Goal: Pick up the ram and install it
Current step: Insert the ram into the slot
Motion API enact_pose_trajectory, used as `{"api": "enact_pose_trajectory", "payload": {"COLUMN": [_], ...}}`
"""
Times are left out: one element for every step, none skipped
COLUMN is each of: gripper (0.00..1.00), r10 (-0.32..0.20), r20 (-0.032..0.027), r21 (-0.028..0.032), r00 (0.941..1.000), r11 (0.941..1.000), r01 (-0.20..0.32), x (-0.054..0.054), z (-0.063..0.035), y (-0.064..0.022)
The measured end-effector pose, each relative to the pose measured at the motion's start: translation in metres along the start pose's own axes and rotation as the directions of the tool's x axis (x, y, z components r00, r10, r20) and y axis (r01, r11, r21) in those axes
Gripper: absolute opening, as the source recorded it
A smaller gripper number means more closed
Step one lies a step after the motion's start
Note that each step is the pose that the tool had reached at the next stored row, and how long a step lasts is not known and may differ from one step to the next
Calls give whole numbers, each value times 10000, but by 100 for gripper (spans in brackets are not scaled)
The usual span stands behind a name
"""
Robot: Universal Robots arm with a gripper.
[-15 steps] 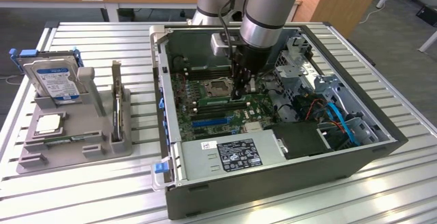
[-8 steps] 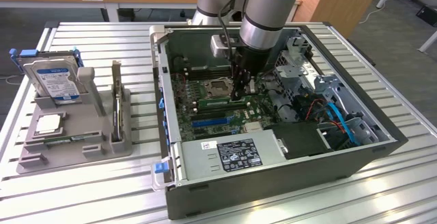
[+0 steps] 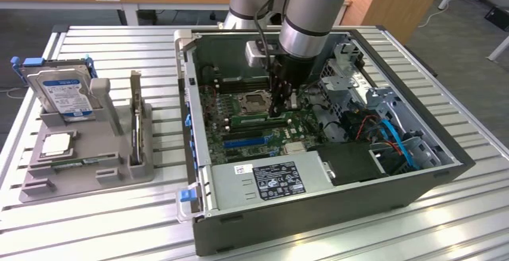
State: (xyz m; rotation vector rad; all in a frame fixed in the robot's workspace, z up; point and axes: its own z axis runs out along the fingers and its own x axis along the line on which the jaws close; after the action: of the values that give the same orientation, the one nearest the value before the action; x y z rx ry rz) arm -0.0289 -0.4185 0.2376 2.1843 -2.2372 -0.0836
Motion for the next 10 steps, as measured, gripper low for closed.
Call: {"api": "enact_pose_trajectory", "payload": {"gripper": [12, 12, 12, 12, 12, 12, 12, 12, 12, 12], "r10": [0, 0, 0, -1, -1, 0, 0, 0, 0, 0], "r20": [3, 6, 9, 10, 9, 11, 11, 11, 10, 9], "r21": [0, 0, 1, 1, 0, 1, 0, 0, -1, -1], "r00": [10000, 10000, 10000, 10000, 10000, 10000, 10000, 10000, 10000, 10000], "r11": [10000, 10000, 10000, 10000, 10000, 10000, 10000, 10000, 10000, 10000], "r01": [0, 0, 0, 1, 1, 0, 0, 0, 0, 0], "x": [0, 0, 0, 0, 0, 0, 1, 1, 1, 1], "z": [1, 4, 6, 10, 13, 17, 20, 21, 21, 21], "y": [0, 0, 0, -1, -1, -1, -1, -1, -1, -1]}}
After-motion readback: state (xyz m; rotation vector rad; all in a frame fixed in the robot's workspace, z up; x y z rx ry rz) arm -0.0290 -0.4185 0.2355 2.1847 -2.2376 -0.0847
